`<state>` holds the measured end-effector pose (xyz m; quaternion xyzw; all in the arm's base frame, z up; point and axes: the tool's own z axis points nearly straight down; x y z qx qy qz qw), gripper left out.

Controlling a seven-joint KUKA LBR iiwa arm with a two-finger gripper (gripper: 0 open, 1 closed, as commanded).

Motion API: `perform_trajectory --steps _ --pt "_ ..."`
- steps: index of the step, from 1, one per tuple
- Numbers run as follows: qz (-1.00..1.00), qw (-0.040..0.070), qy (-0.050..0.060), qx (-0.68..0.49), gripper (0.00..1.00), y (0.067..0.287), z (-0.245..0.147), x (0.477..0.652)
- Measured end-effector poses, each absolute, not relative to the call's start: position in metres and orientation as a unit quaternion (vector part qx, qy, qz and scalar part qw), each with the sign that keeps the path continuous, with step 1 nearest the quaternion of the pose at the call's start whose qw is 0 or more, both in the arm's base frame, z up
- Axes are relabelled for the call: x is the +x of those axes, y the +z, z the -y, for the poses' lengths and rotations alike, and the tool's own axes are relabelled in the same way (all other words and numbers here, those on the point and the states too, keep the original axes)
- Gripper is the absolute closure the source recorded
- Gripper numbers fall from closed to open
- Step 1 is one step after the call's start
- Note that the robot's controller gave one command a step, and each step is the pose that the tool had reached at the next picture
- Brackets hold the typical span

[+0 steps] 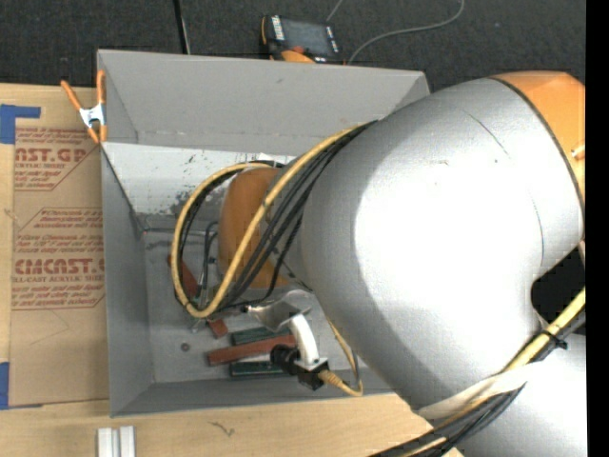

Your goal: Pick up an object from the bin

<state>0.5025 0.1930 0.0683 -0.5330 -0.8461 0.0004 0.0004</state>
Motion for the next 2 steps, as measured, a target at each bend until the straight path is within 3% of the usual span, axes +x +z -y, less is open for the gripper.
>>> perform_trajectory --steps 1,2 --pt "0.846 0.0 -0.001 -0.533 1.0 0.11 -0.193 0.503" --pt "0.847 -0.002 -0.002 -0.532 1.0 0.2 -0.193 0.505"
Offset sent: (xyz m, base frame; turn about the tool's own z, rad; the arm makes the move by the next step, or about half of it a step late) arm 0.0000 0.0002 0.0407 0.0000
